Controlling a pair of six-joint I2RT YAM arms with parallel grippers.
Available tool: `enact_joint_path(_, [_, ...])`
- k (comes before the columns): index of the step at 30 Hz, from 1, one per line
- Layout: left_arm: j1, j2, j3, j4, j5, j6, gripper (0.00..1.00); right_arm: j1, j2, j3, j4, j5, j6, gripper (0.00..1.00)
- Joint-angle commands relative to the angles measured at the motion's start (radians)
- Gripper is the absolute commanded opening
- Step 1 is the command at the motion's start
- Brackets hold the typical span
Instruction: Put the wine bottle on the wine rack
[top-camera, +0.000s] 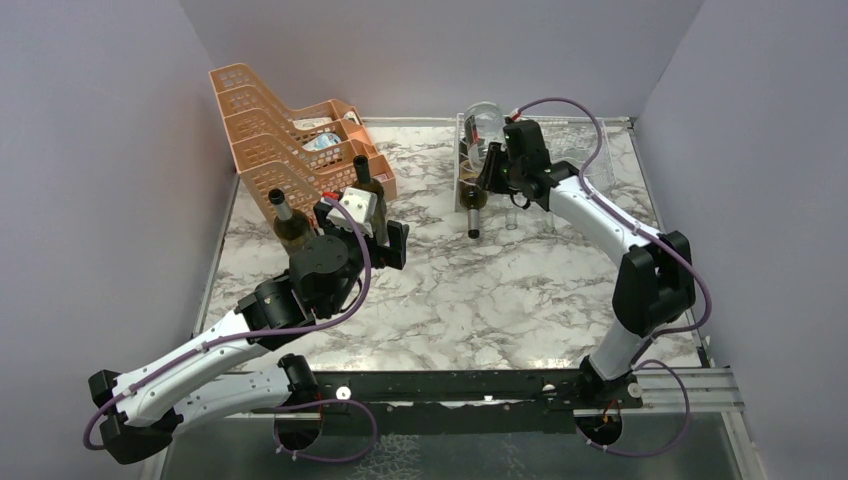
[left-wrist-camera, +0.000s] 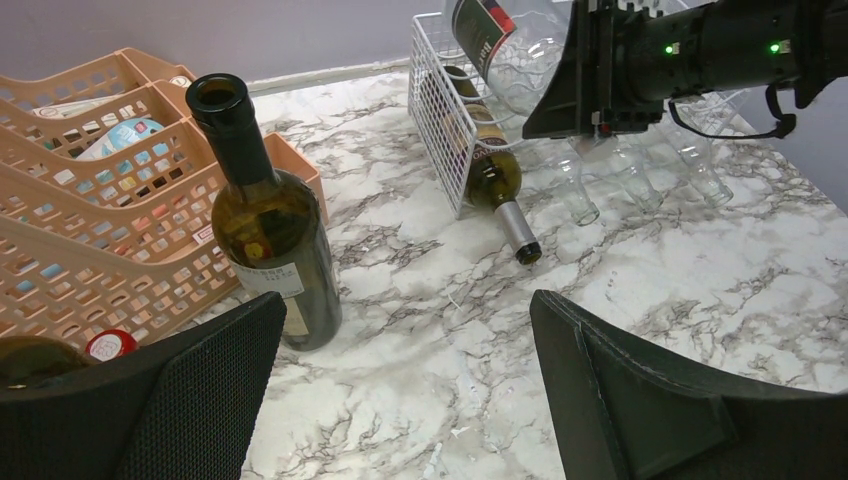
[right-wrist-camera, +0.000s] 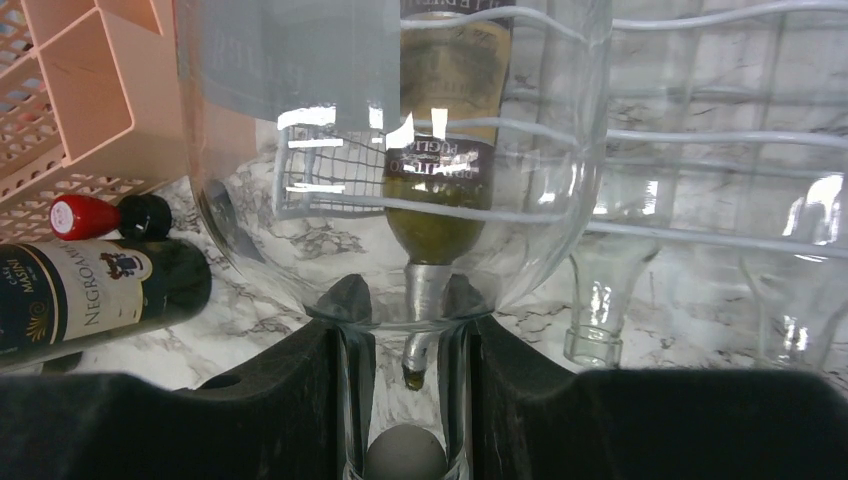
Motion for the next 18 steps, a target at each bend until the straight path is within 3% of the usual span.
enact_joint_path(1, [-0.002,-0.006,-0.014,0.011,0.007,0.009,0.99,-0.005,0.003,0.134,0.205,-0.026,0.064,0.01])
enact_joint_path(15, [-0.002,-0.018,-0.022,0.013,0.017,-0.003,0.99,-0.007,0.158,0.252,0.143,-0.023,0.194,0.01])
enact_joint_path(18, [-0.002,-0.023,-0.020,0.014,0.016,-0.004,0.99,-0.007,0.177,0.267,0.127,-0.023,0.199,0.05])
